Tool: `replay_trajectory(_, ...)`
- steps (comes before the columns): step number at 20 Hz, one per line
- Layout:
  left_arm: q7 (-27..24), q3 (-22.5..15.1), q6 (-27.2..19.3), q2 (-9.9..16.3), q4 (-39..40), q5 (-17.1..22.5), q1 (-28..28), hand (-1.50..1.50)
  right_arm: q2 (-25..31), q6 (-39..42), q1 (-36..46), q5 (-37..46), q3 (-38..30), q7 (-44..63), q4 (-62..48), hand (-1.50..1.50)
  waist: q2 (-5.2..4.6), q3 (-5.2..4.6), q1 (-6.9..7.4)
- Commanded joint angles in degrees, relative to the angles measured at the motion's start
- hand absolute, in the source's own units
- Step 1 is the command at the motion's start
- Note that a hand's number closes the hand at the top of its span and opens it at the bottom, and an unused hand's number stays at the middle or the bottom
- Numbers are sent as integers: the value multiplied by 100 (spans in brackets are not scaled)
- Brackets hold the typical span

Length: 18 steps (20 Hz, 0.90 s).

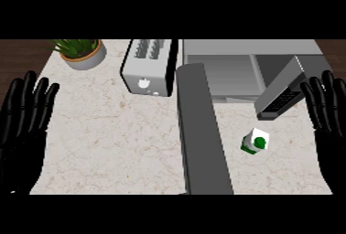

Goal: Pick up the milk, place it into the microwave and close the microwave

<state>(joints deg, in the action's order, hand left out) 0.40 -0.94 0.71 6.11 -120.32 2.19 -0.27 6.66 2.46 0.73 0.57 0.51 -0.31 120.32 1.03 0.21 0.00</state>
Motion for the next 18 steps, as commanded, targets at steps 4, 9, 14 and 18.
replay_trajectory(4, 116, 251, -115, -34, 132, -38, -240, -150, -568, -790, 512, 878, 423, 201, -118, -150, -102, -22, 12)
replay_trajectory(9, 65, 584, -203, -178, 349, 256, 370, -150, -658, -1264, 158, 1295, 1316, 561, -262, -150, -98, -23, 31)
replay_trajectory(14, -14, 276, -200, -438, -149, 150, 997, -150, -647, -1375, -248, 1615, 1617, 923, 366, -150, -94, -21, 9)
replay_trajectory(18, -103, 556, 158, -225, -367, 411, 1459, -150, -664, -1958, -535, 2039, 2042, 962, 336, -150, -93, -22, 12)
